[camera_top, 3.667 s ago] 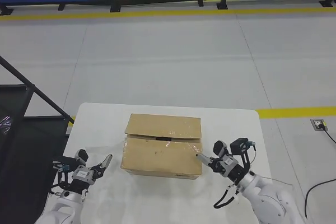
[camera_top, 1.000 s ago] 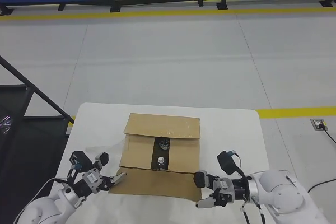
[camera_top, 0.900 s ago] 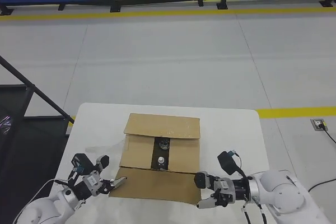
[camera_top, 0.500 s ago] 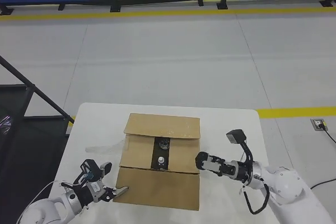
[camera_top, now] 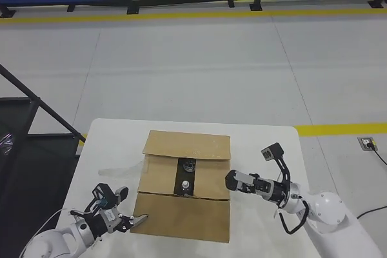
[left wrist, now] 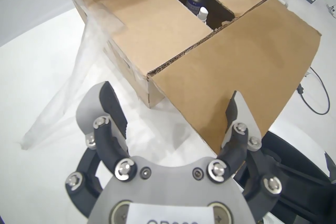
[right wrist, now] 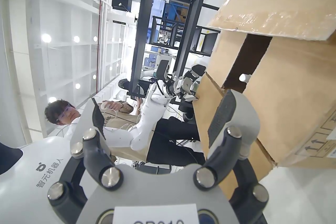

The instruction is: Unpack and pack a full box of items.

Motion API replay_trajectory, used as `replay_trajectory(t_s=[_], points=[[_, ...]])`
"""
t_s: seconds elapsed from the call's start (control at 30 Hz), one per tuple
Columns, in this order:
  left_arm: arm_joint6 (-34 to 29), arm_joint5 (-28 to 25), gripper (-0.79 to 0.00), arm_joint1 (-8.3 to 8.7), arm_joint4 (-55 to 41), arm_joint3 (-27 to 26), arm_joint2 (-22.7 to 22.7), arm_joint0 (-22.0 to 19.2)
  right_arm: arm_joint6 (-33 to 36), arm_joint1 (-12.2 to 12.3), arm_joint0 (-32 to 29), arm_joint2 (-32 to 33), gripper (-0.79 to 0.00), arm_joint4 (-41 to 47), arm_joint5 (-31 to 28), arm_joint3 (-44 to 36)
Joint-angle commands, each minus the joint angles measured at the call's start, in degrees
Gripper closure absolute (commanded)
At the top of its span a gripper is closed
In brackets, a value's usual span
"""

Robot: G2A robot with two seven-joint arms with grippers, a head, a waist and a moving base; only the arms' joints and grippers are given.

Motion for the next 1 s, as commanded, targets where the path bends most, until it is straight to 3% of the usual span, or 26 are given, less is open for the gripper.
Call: replay_trajectory(t_s=[0.0, 0.33, 0.97], points=[[-0.03, 0.98, -0.785, 0.02, 0.58, 0.30, 0.65, -0.30, -1.71, -0.35, 1.36, -1.05, -0.785, 0.59, 2.49, 1.88], [0.89, 3.53, -0.785, 0.24, 3.38, 1.55, 2.96, -1.09, -6.65, -3.70, 11.87, -9.91, -0.785, 2.53, 6.79, 14.26], [2.04, 3.32, -0.785, 0.95, 3.43, 2.16, 4.28, -0.67, -22.29, -9.41, 24.44, -15.28, -0.785, 3.43, -1.62, 26.35]])
